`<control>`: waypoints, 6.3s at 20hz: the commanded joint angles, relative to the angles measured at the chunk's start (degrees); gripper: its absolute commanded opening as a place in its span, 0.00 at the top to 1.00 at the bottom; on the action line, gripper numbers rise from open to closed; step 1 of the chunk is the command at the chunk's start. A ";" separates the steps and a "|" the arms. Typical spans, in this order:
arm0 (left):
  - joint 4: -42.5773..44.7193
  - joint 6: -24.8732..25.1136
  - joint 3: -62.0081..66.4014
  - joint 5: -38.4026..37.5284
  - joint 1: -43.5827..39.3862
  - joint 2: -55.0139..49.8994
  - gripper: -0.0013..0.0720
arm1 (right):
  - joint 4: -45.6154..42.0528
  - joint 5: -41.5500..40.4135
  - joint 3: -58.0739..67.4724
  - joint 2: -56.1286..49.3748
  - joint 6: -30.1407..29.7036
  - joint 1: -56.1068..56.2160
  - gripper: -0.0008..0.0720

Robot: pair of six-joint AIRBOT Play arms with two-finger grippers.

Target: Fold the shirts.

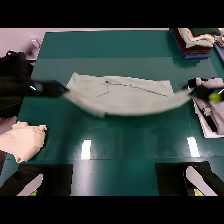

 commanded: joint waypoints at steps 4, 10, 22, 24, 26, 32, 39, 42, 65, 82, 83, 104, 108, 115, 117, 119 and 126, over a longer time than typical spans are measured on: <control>15.45 -7.80 43.85 -0.61 -0.02 4.72 0.95 | -1.75 1.27 39.26 7.41 0.24 -2.05 0.97; 23.02 -9.97 55.36 -0.55 -0.02 4.44 0.95 | -1.60 13.73 57.40 2.71 4.22 -9.42 0.97; 21.55 -9.07 17.88 -8.55 -0.02 -19.98 0.95 | -16.94 17.42 28.28 -20.59 9.73 11.74 0.97; 21.55 -9.07 16.44 -4.24 -0.02 -27.52 0.95 | -17.18 14.86 25.16 -28.39 9.73 12.74 0.97; 20.85 -9.03 16.83 1.05 -0.02 -34.12 0.95 | -16.20 12.61 26.03 -35.95 9.73 13.05 0.97; 8.24 -4.52 27.21 5.55 4.20 -45.90 0.95 | -11.76 8.33 40.59 -49.35 9.73 13.05 0.97; 5.99 1.99 28.15 -11.28 10.82 -45.97 0.95 | -12.17 12.79 42.71 -47.50 7.02 10.56 0.97; 6.78 2.75 25.11 -13.44 9.94 -45.97 0.95 | -12.13 11.54 33.46 -44.02 6.16 10.69 0.97; 12.50 -10.99 -41.66 -11.47 6.27 3.02 0.17 | -11.74 13.16 17.57 -19.58 8.55 13.22 0.52; -0.55 -8.35 -43.30 -3.28 0.04 5.64 0.95 | -14.60 16.59 -2.10 -12.85 5.55 1.86 0.53; -0.50 -7.50 -42.07 -3.80 0.04 5.64 0.95 | -16.92 16.57 -7.41 -11.41 5.51 -1.01 0.51; 6.58 -9.64 -36.72 -13.75 0.04 13.31 0.95 | -13.86 11.26 -27.30 2.32 1.77 -2.78 0.97; 7.02 -14.19 -36.26 -28.92 0.04 24.59 0.95 | -20.17 21.00 -23.17 11.82 2.64 0.35 0.97; 14.10 -10.84 -27.45 -18.62 0.04 15.06 0.95 | -21.14 15.80 -17.29 10.78 5.99 7.78 0.97; 14.25 -7.85 -23.89 -12.20 0.04 6.78 0.95 | -21.09 11.13 -15.37 4.68 6.69 10.75 0.97; 14.25 -5.90 -19.52 -7.52 0.04 -1.90 0.95 | -20.76 8.48 -12.11 -3.30 6.69 13.27 0.97; 14.32 -4.35 -9.81 0.61 0.04 -18.95 0.73 | -15.41 3.30 2.78 -24.46 5.05 15.91 0.88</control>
